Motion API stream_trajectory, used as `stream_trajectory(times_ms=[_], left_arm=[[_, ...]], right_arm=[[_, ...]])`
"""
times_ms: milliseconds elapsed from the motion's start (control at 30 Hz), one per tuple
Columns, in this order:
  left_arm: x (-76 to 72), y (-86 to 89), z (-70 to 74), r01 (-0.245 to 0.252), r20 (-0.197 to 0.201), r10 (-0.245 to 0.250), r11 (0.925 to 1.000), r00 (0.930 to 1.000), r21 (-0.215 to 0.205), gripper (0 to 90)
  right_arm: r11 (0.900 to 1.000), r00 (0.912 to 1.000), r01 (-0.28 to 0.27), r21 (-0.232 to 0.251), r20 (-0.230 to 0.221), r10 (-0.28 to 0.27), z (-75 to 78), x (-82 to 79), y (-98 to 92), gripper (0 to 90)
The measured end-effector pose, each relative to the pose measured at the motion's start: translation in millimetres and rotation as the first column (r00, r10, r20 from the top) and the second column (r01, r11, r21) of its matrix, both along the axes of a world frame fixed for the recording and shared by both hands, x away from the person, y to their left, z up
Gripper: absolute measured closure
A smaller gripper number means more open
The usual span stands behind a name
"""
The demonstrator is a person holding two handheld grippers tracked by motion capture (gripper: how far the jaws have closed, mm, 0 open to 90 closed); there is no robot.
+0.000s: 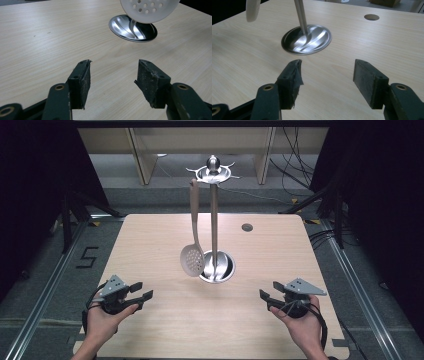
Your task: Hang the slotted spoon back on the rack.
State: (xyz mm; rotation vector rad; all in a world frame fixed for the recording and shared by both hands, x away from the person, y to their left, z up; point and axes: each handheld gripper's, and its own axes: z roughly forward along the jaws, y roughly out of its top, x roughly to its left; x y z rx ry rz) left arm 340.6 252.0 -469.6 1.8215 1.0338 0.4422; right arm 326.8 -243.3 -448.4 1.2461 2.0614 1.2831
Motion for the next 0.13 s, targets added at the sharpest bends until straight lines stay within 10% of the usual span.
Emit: stream_trajectory(times_ms=[133], left_arm=[[1.3, -0.2, -3.6, 0.003, -0.022, -0.003, 1.0, 0.9998, 0.003, 43.1]], right_arm=[[1.0, 0.9999, -0.003, -0.029, 0.01, 0.003, 0.0, 0.7, -1.0, 39.6]])
